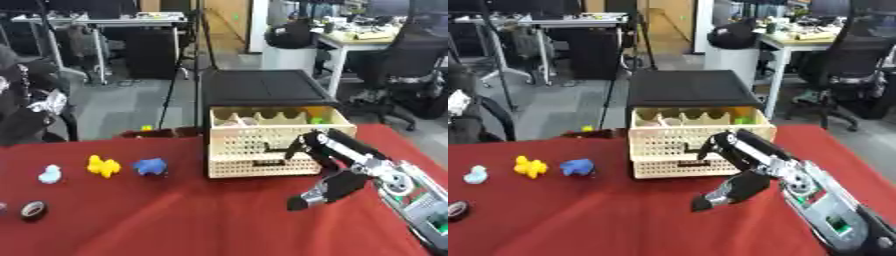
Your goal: Pick up objects from table and place into drawer.
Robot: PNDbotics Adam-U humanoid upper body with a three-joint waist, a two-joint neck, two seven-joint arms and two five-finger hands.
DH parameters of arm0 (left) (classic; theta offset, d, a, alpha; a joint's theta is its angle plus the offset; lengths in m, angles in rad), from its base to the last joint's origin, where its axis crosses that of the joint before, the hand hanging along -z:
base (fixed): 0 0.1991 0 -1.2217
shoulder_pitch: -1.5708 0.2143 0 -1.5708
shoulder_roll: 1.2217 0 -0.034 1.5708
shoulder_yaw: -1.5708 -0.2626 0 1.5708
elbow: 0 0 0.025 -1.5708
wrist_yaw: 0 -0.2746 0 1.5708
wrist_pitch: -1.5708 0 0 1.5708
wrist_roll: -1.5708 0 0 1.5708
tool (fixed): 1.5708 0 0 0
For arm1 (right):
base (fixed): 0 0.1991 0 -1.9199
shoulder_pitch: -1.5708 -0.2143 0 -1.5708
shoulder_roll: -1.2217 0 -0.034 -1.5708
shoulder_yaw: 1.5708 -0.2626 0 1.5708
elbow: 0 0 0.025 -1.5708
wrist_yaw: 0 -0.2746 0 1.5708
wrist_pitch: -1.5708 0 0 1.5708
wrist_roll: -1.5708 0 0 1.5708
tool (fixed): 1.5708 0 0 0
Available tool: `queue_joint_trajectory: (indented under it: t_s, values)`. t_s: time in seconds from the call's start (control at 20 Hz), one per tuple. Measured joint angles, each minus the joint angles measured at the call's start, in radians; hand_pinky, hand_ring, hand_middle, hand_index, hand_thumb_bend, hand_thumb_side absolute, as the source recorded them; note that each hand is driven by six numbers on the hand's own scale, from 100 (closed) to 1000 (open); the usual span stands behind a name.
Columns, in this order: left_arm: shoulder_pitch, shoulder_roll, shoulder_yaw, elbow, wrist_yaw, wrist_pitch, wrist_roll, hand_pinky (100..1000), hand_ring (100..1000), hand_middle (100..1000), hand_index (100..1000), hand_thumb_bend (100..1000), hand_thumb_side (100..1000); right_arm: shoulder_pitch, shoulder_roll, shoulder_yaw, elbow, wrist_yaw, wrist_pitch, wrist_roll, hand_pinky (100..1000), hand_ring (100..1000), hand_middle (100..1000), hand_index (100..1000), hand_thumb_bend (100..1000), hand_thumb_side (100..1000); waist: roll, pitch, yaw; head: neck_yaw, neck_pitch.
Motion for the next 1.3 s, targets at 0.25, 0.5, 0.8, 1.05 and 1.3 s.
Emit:
queue_joint_trajectory:
  t_s: [0.25,0.5,0.8,1.05,1.3]
  values:
    - [0.025,0.0,0.012,-0.009,0.016,0.01,0.0,648,650,593,760,246,487,-0.035,0.022,0.008,0.099,0.013,-0.007,0.011,100,100,100,645,1000,541,0.009,-0.002,0.019,-0.017,0.0]
    - [0.037,0.0,0.022,-0.021,0.025,0.016,0.002,648,650,592,760,243,500,-0.062,0.036,0.011,0.208,0.047,-0.011,0.031,100,100,101,656,1000,541,0.014,-0.006,0.031,-0.028,0.0]
    - [0.044,-0.001,0.031,-0.027,0.034,0.022,0.008,648,649,592,760,239,510,-0.091,0.044,-0.001,0.309,0.078,-0.017,0.035,100,100,100,696,1000,541,0.018,-0.008,0.042,-0.034,0.0]
    - [0.051,-0.001,0.034,-0.028,0.04,0.025,0.011,648,649,592,760,234,518,-0.107,0.05,-0.011,0.349,0.101,-0.024,0.028,100,100,100,771,1000,541,0.018,-0.008,0.045,-0.038,0.0]
    - [0.055,-0.002,0.034,-0.029,0.041,0.027,0.013,648,649,591,759,218,527,-0.111,0.051,-0.018,0.377,0.131,-0.023,0.01,100,100,100,821,1000,541,0.018,-0.007,0.05,-0.039,0.0]
